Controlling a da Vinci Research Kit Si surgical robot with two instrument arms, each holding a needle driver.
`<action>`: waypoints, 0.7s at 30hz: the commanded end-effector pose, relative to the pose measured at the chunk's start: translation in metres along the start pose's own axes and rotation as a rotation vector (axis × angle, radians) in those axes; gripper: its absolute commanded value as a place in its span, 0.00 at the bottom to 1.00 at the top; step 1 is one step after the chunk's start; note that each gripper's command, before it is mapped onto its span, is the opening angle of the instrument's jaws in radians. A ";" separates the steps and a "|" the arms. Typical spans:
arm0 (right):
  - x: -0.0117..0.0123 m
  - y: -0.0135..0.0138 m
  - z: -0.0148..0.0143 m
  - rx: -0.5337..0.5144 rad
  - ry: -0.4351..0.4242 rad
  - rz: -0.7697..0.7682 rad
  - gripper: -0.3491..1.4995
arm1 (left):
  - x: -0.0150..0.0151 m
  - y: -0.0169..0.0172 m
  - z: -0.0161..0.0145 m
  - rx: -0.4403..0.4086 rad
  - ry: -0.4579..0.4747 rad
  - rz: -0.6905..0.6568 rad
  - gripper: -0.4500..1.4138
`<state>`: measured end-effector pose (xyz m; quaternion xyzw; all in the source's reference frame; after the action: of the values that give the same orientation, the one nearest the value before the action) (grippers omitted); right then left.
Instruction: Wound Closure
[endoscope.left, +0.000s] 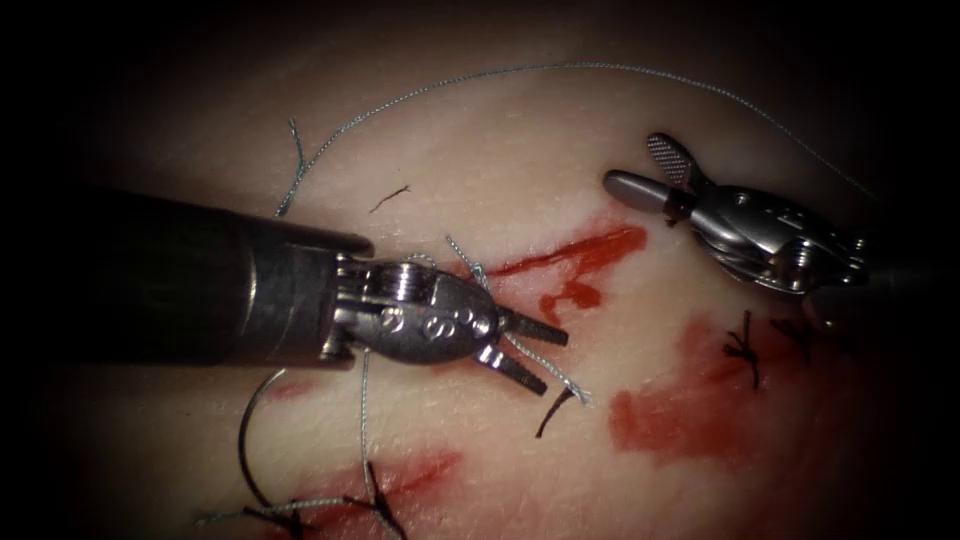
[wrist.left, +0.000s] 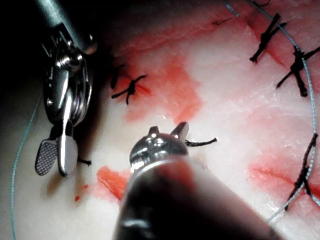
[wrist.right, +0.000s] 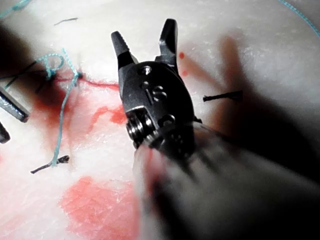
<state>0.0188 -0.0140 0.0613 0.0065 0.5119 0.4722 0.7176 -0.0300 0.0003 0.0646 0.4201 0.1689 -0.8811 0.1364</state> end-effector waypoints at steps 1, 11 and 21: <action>-0.0004 -0.0007 0.0007 0.009 0.000 -0.001 0.93 | -0.0001 -0.0001 0.0012 -0.010 -0.008 0.008 0.39; -0.0004 -0.0019 0.0006 0.009 -0.001 -0.002 0.95 | -0.0015 -0.0004 0.0049 -0.020 -0.037 0.064 0.41; -0.0004 -0.0028 0.0004 0.007 0.000 -0.001 0.95 | -0.0031 -0.0004 0.0065 -0.032 -0.044 0.031 0.14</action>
<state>0.0201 -0.0153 0.0602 0.0083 0.5126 0.4702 0.7184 -0.0323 -0.0016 0.0705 0.3997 0.1764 -0.8859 0.1556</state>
